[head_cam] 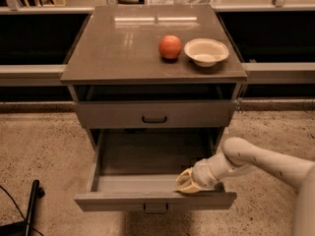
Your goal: Open middle drawer
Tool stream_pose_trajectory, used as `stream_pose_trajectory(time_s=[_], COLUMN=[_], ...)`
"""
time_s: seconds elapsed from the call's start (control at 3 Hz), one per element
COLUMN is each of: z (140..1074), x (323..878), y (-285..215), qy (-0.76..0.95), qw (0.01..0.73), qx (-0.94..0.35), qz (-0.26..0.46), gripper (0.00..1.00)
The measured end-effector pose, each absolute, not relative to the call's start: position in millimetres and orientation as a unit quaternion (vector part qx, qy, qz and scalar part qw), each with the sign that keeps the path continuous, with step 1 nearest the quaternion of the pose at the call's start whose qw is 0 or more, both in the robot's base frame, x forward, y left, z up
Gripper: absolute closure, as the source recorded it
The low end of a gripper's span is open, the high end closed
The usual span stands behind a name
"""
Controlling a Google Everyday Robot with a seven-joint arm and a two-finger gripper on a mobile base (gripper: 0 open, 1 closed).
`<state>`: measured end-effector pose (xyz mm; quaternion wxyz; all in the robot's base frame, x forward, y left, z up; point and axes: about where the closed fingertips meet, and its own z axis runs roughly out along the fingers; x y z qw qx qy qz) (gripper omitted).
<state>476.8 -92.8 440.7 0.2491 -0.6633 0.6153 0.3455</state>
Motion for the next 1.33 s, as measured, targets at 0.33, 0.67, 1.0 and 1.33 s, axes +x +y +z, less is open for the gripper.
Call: stream_pose_trajectory(time_s=[0.33,0.67,1.0,1.33], z=[443.5,465.3,536.1,599.8], x=[475.5,474.6,479.0,481.2], y=[-92.3,-95.3,-91.9,-113.5], qy=[0.614,0.607,0.572,0.546], qw=[0.253,0.308,0.438,0.539], qx=[-0.66,-0.647,-0.621,-0.588], qz=[0.351,0.344,0.308,0.257], gripper=[1.0,1.0,1.0,0.82])
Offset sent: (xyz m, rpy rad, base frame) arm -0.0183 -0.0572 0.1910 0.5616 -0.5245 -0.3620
